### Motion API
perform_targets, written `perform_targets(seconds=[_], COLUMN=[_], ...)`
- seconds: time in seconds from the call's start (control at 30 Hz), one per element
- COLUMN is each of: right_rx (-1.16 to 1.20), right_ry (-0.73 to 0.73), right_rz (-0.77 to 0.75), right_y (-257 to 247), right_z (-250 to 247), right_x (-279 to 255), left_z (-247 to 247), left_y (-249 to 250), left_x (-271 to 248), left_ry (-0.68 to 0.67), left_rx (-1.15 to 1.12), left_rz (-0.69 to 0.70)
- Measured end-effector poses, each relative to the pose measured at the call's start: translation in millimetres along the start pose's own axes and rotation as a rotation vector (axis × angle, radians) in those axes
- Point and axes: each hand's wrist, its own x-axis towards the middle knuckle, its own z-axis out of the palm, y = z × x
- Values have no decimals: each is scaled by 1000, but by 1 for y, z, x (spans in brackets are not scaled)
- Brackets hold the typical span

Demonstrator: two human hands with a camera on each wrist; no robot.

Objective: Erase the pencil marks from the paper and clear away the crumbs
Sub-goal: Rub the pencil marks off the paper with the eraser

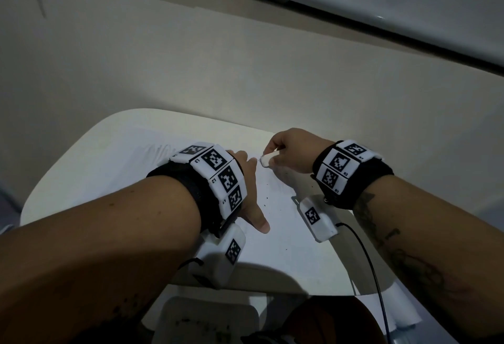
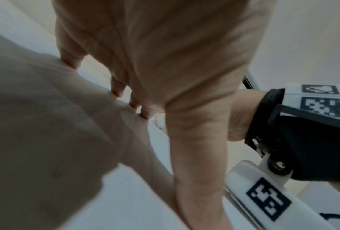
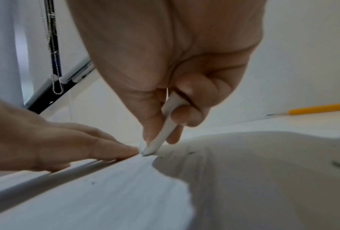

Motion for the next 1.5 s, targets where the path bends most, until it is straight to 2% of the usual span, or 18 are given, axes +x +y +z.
perform_targets(seconds=[0.2, 0.4, 0.57, 0.63, 0.7, 0.77, 0.97, 1.13, 1.33, 1.5], right_rx=[-20, 70, -36, -26, 30, 53, -83, 7, -120, 5], right_ry=[-261, -34, -245, -211, -94, -41, -208, -50, -265, -16], right_rz=[-31, 21, 8, 2, 24, 40, 15, 25, 23, 35], right_y=[3, 0, 2, 2, 3, 4, 2, 2, 2, 1], right_z=[-9, -3, -11, -10, -6, -5, -13, -7, -17, -7], right_x=[-14, -1, -7, -6, -1, 4, -1, 4, -7, 6], left_z=[1, -1, -2, -3, -2, -2, -5, -8, -9, -7], left_y=[2, 2, 2, 2, 1, 1, 2, 5, 8, 1], left_x=[0, -1, 0, 0, 0, 0, -1, -4, -4, -2], left_ry=[18, -4, -5, -14, -18, -25, -58, -81, -78, -97], left_rx=[2, 5, 17, 17, 23, 22, 22, 41, 53, 26], left_rz=[-1, -10, -6, -14, -18, -15, -28, -41, -44, -25])
